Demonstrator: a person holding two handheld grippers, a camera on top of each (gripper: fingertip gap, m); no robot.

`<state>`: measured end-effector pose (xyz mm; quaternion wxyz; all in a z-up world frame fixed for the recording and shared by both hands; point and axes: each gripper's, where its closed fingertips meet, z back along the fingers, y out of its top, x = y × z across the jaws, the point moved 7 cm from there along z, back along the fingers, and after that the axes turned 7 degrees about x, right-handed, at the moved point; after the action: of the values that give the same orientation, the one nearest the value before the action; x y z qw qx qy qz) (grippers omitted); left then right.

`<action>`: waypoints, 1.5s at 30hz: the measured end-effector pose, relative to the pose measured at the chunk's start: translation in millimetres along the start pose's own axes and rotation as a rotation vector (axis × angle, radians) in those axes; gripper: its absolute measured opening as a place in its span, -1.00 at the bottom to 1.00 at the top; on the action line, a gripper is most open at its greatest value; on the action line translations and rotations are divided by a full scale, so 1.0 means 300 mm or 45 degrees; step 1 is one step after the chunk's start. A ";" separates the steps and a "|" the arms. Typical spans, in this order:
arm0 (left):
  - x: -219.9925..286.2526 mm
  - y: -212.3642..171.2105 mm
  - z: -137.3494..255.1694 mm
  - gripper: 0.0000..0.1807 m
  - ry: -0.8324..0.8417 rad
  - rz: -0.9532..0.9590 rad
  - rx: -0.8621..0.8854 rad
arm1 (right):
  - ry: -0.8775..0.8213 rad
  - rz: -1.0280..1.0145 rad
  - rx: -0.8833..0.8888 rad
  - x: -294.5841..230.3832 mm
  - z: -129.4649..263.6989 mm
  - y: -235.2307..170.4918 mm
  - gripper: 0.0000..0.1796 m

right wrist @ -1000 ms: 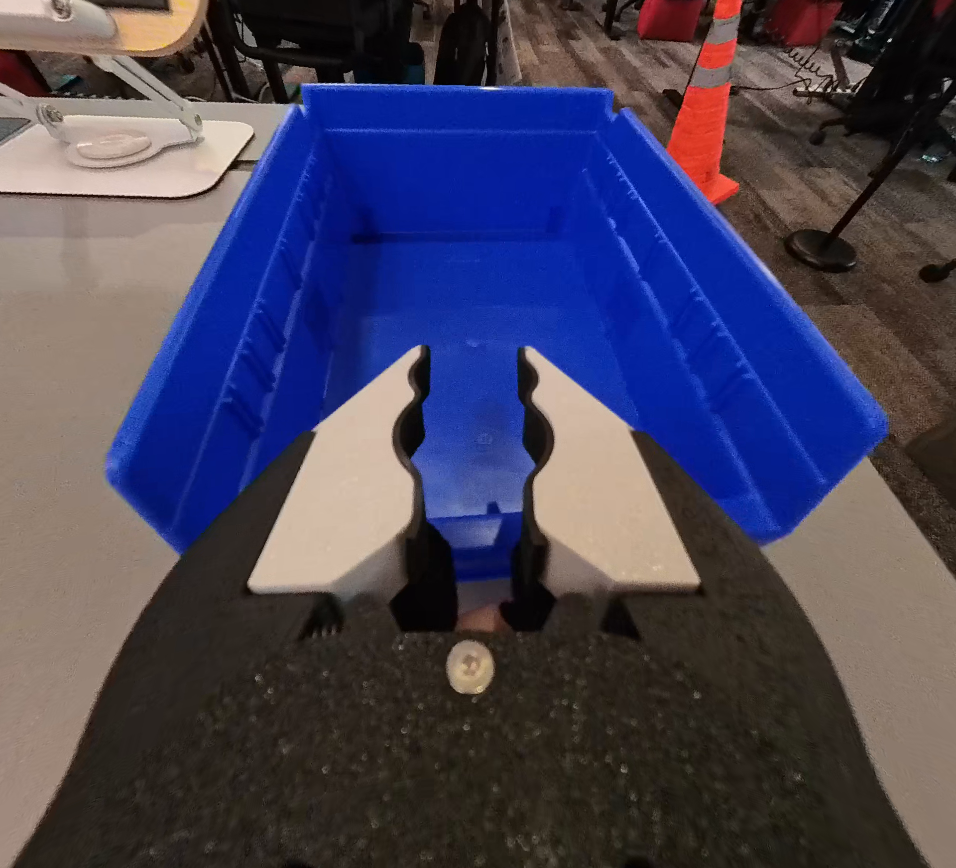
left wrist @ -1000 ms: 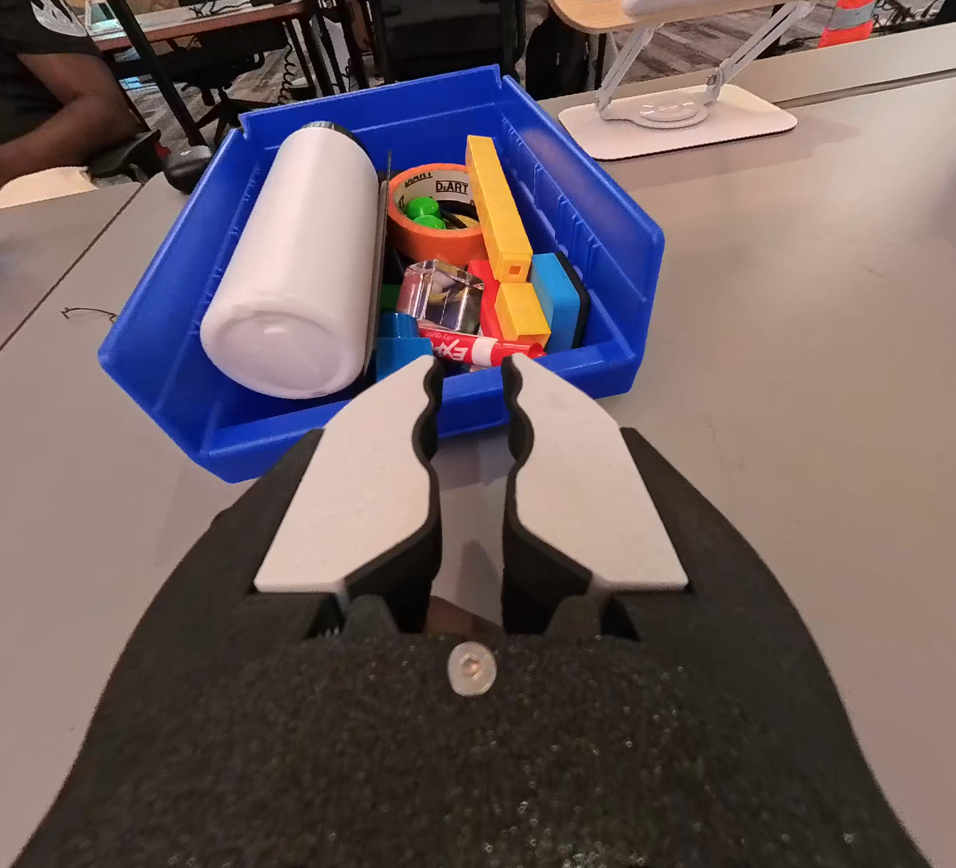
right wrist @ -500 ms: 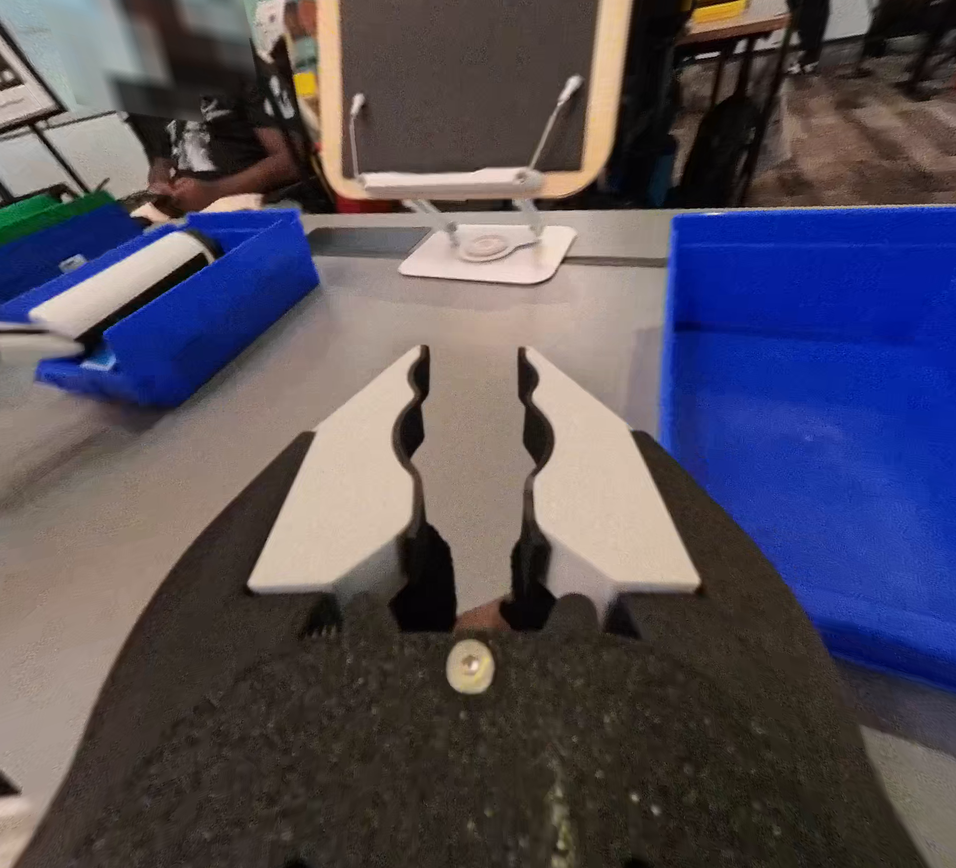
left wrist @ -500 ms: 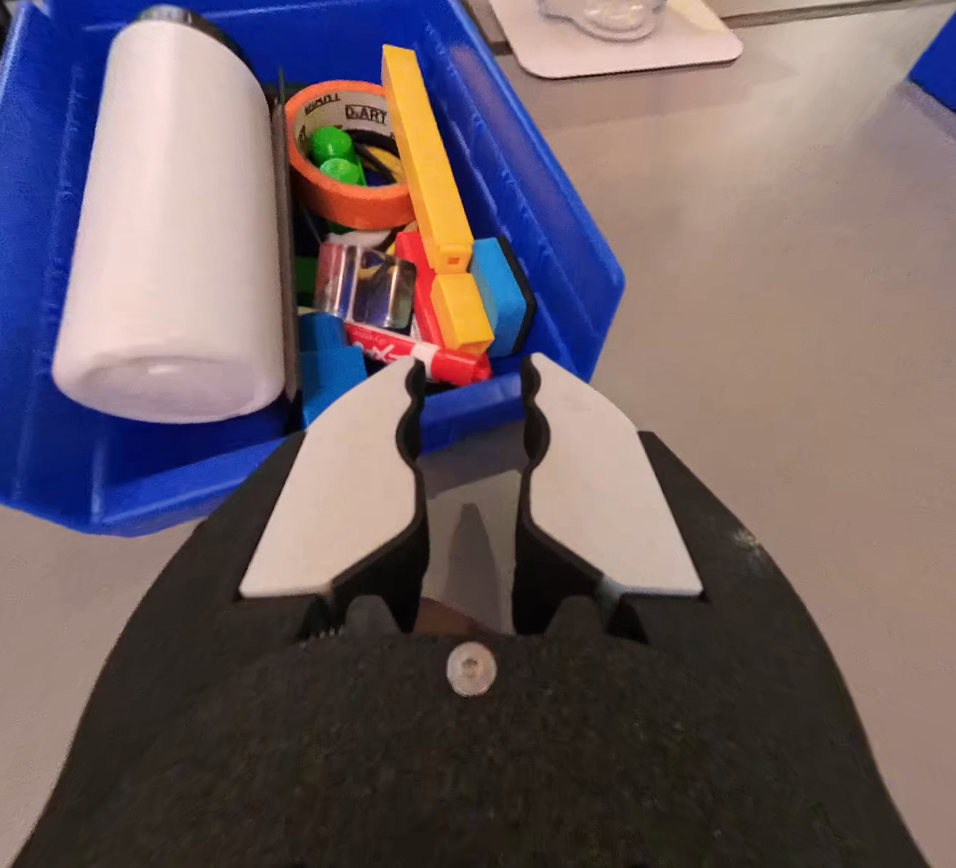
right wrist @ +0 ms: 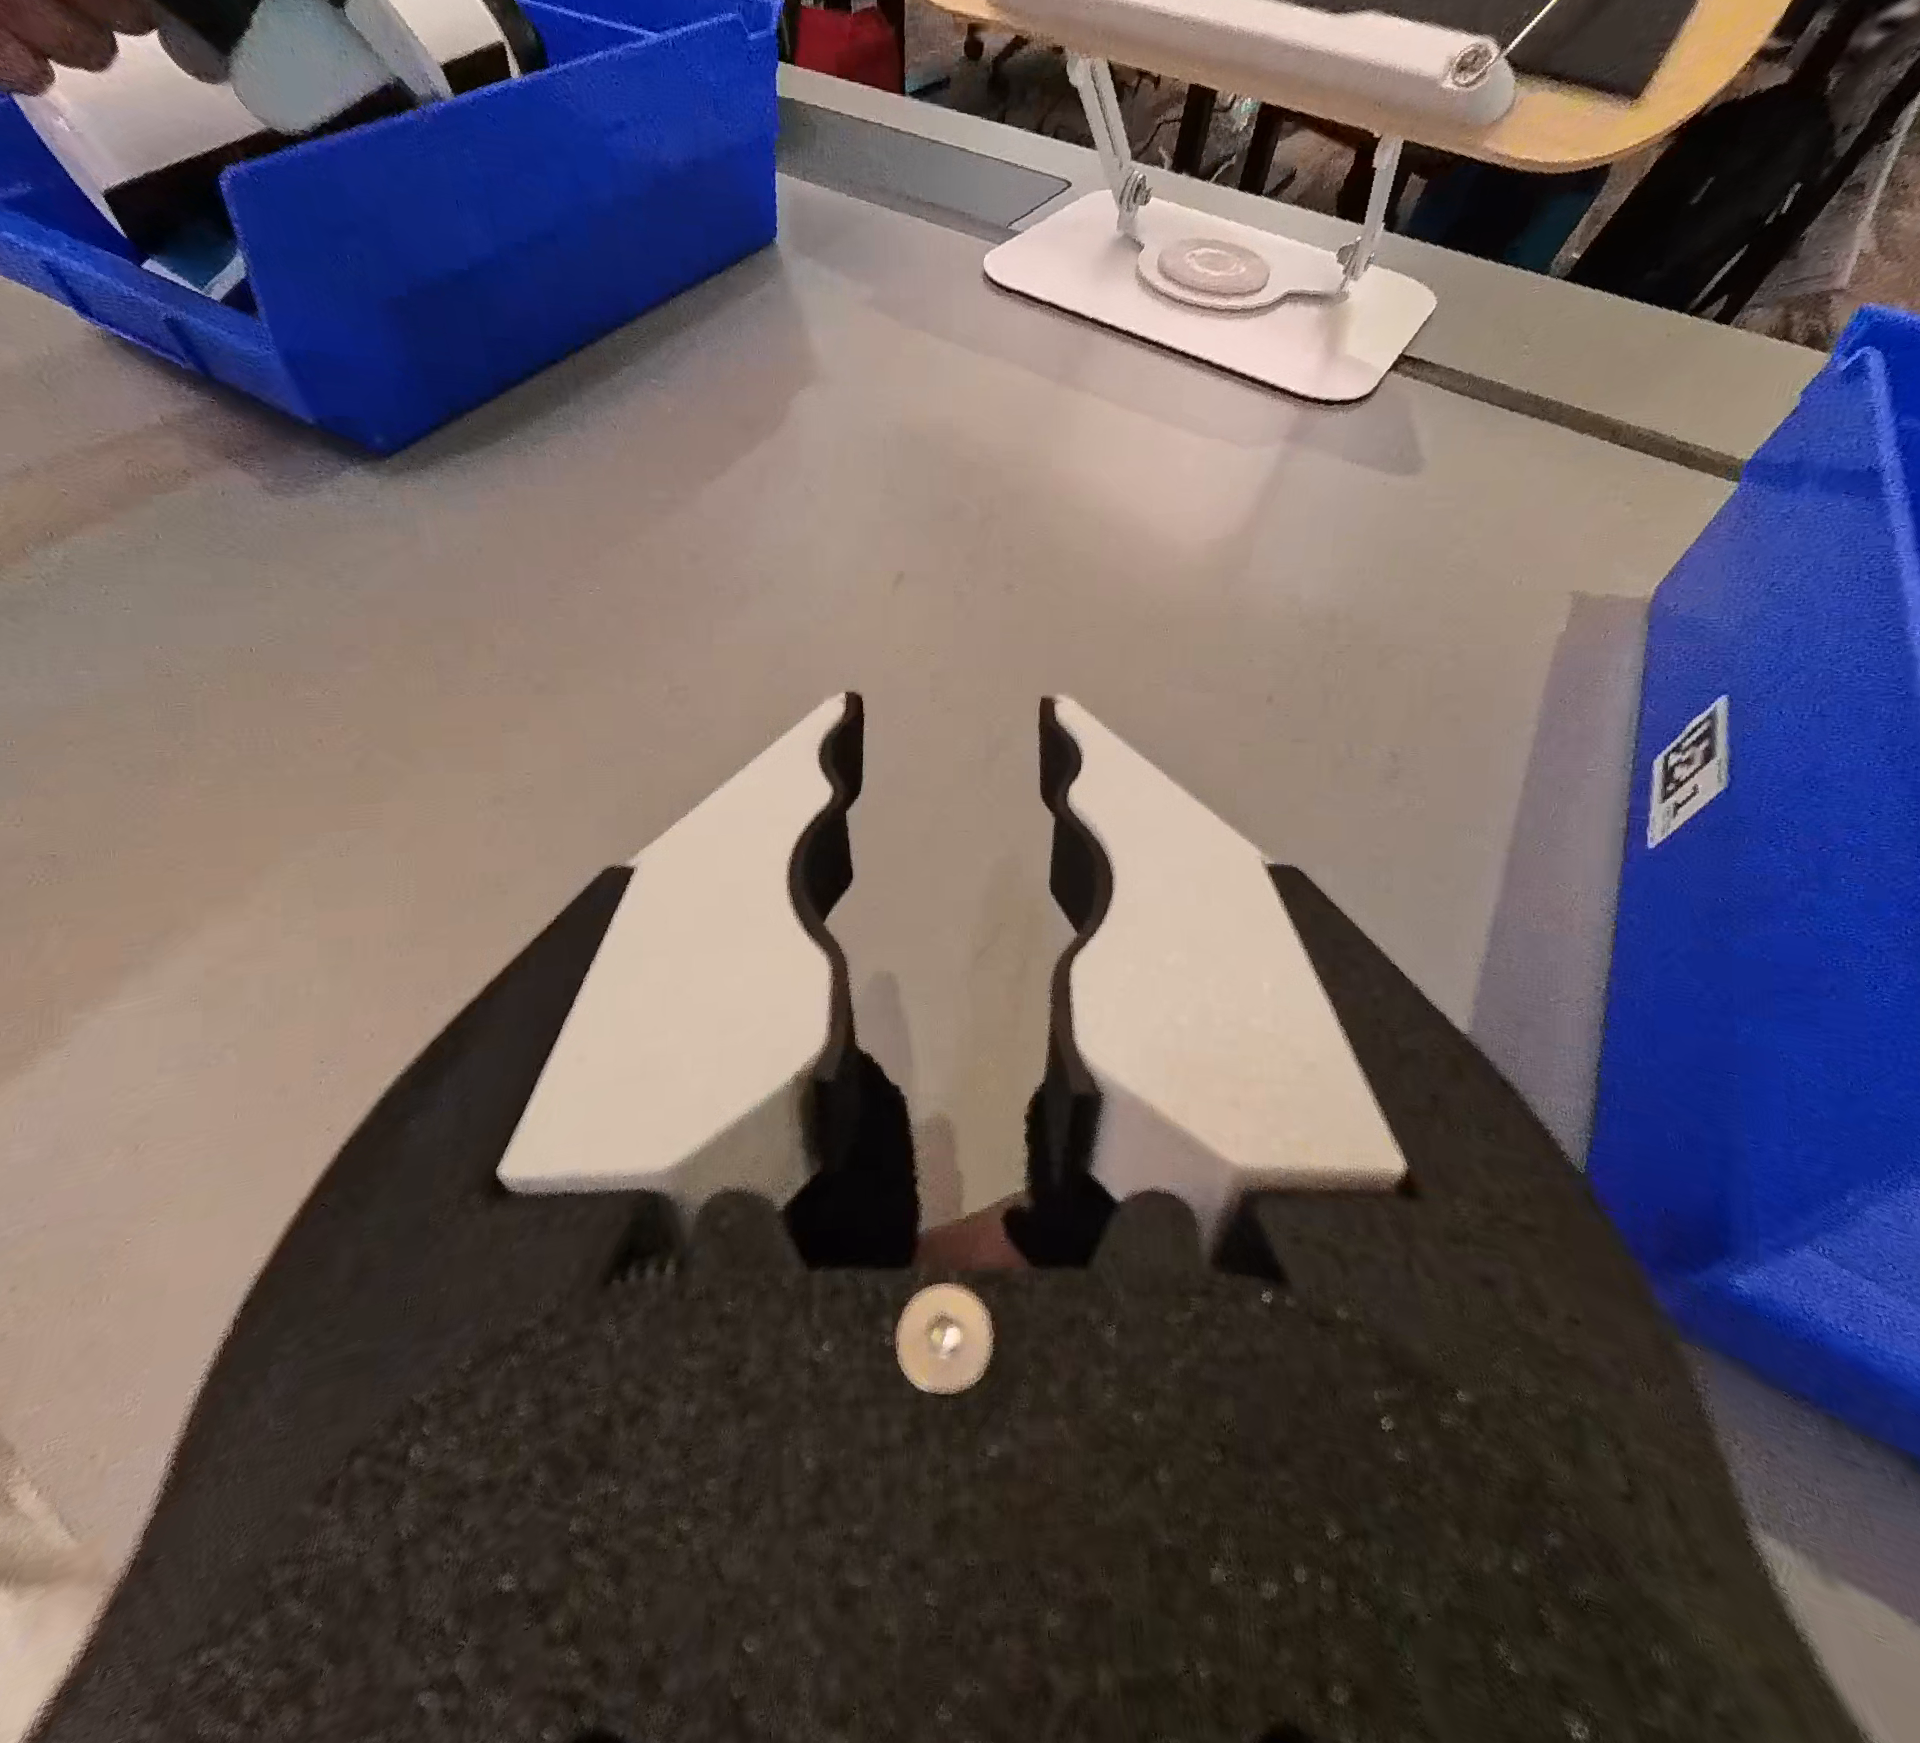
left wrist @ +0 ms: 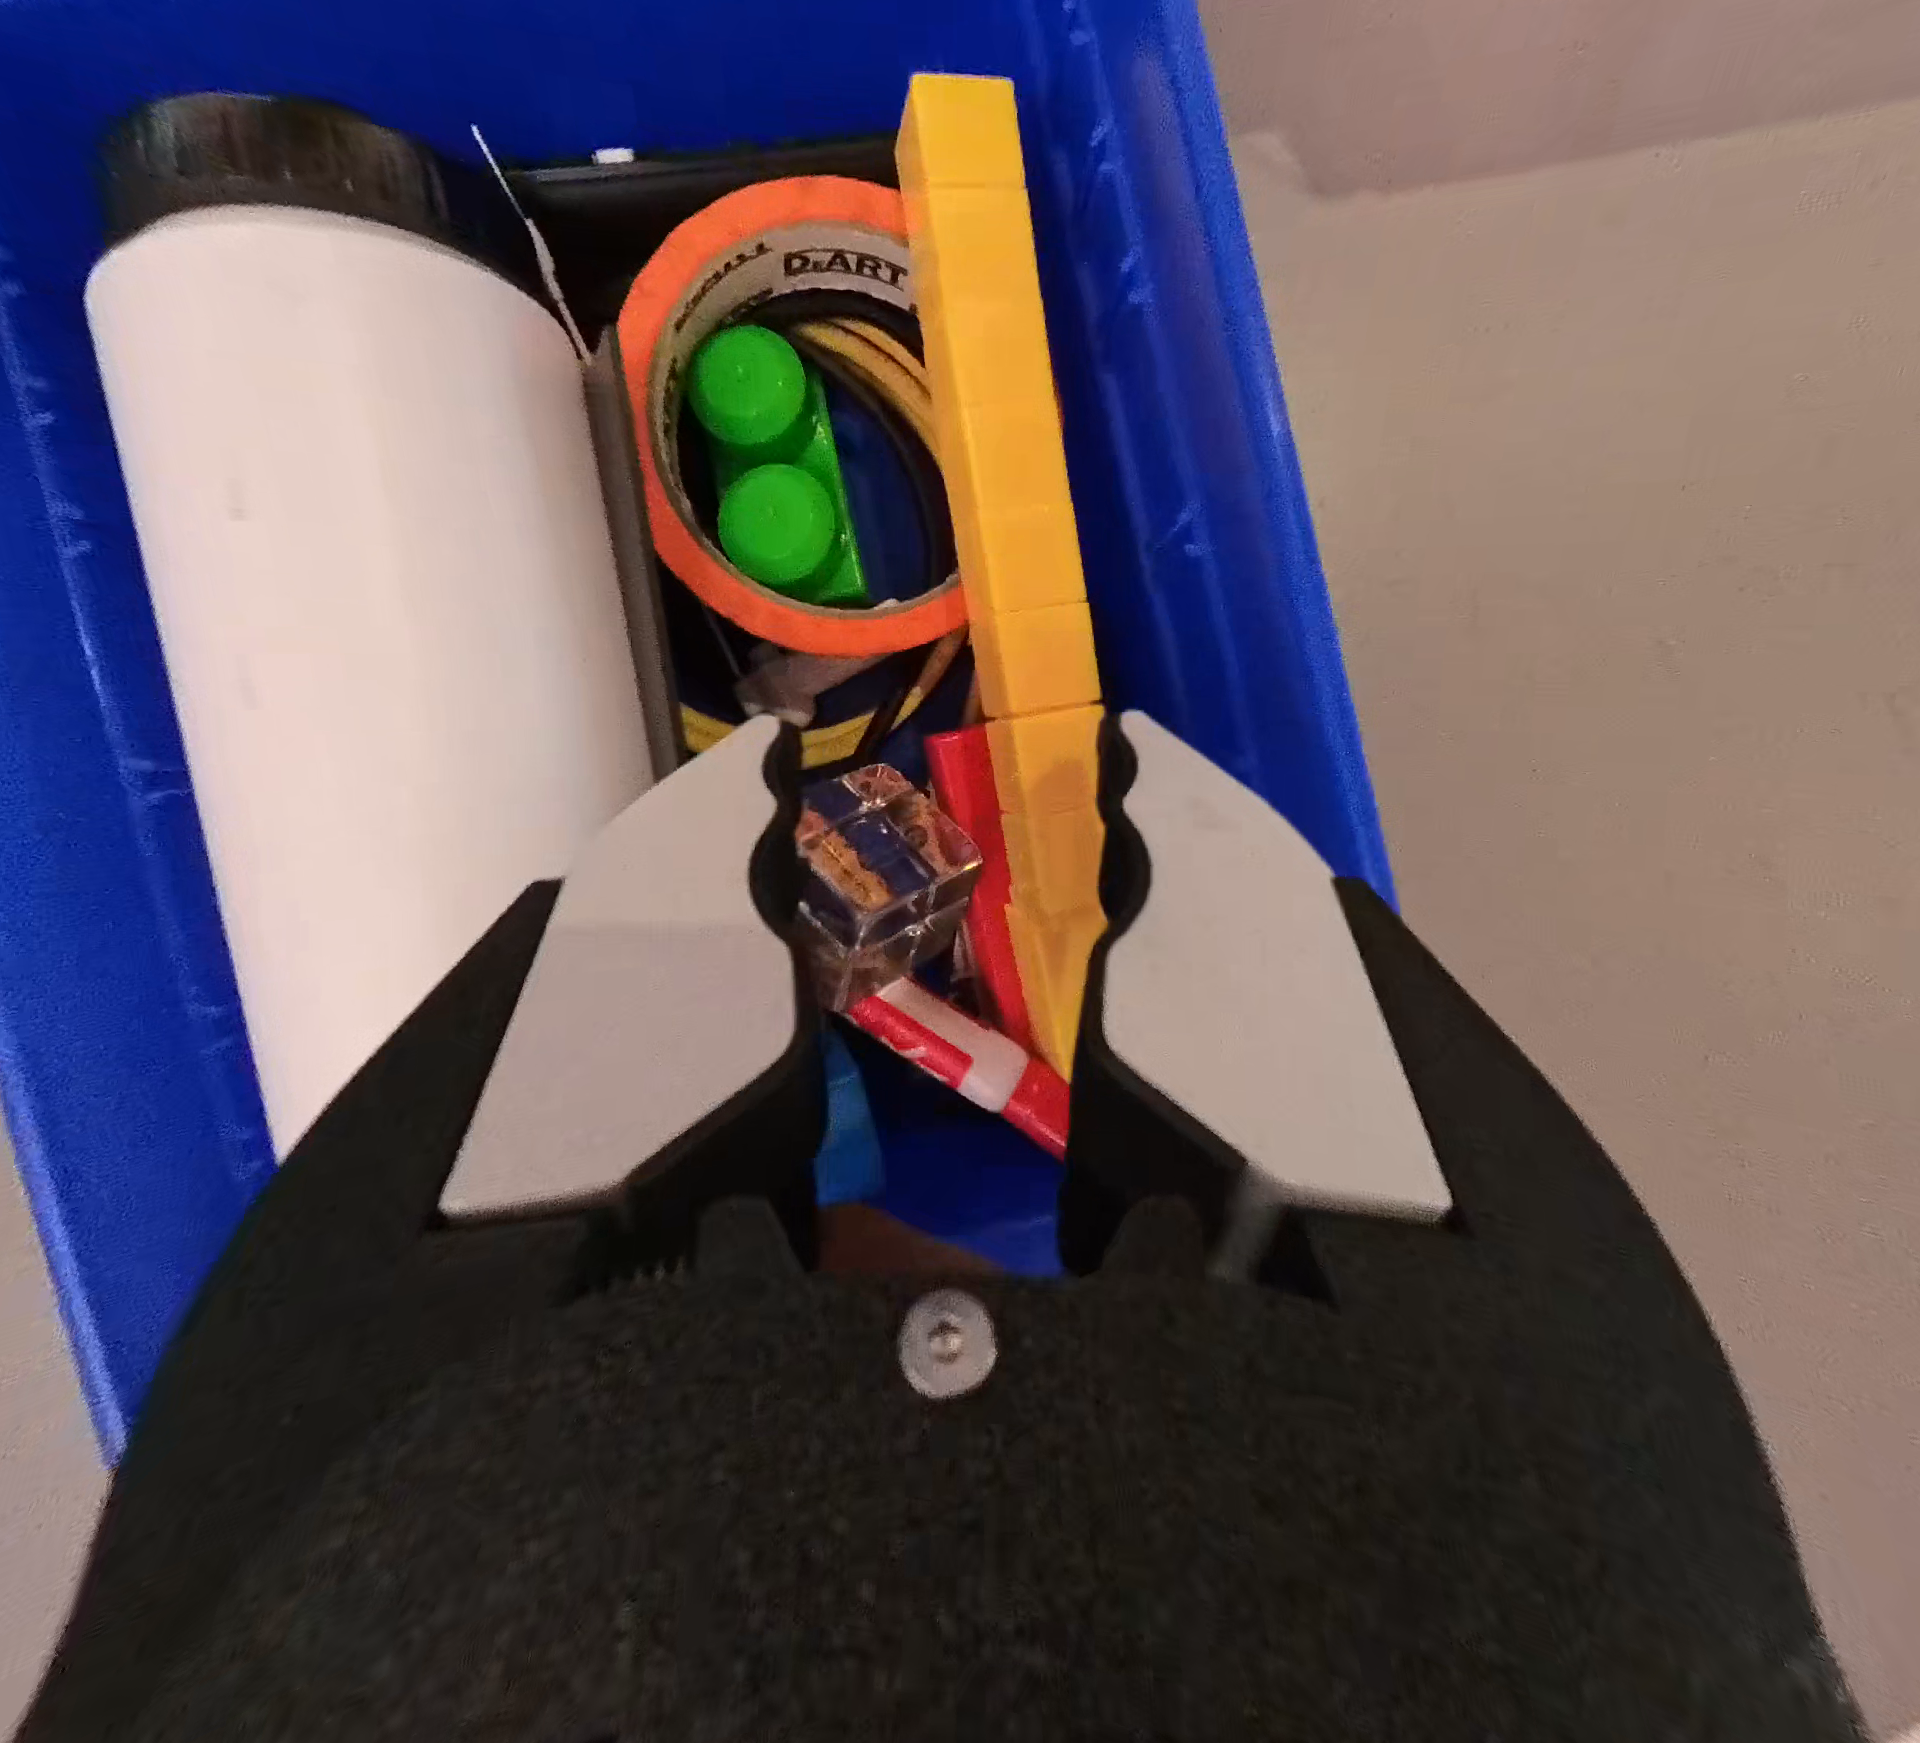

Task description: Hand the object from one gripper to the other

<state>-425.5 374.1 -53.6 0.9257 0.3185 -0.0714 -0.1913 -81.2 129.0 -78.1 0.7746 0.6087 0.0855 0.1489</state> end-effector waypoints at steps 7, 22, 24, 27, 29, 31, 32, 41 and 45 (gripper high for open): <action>-0.006 -0.028 0.008 -0.45 -0.171 0.143 -0.048 | 0.012 0.003 -0.034 -0.008 -0.016 -0.023 -0.63; -0.061 -0.036 0.050 -0.70 -0.130 -0.095 0.084 | 0.017 0.016 -0.055 -0.009 -0.018 -0.030 -0.63; -0.081 -0.042 0.107 -0.70 -0.180 -0.078 0.181 | 0.022 0.027 -0.050 -0.017 -0.023 -0.029 -0.63; -0.081 -0.056 0.207 -0.70 -0.355 -0.045 0.347 | 0.062 0.055 -0.004 -0.043 -0.018 -0.013 -0.63; -0.044 -0.070 0.290 -0.71 -0.535 -0.071 0.489 | 0.135 0.057 0.057 -0.071 -0.012 0.007 -0.63; 0.021 -0.104 0.353 -0.71 -0.721 -0.096 0.534 | 0.228 0.012 0.141 -0.102 0.002 0.036 -0.62; 0.066 -0.128 0.371 -0.71 -0.819 -0.142 0.528 | 0.284 -0.026 0.176 -0.112 0.007 0.049 -0.62; 0.510 -0.350 0.175 -0.71 -0.999 -0.708 0.128 | 0.435 -0.160 0.179 -0.054 0.055 0.071 -0.52; 0.631 -0.412 0.079 -0.71 -1.000 -0.819 0.035 | 0.423 -0.197 0.187 -0.033 0.059 0.068 -0.52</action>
<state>-296.2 195.8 -109.3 0.7190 0.2406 -0.3149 -0.5709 -87.5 113.7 -54.4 0.7125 0.6223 0.2692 0.1806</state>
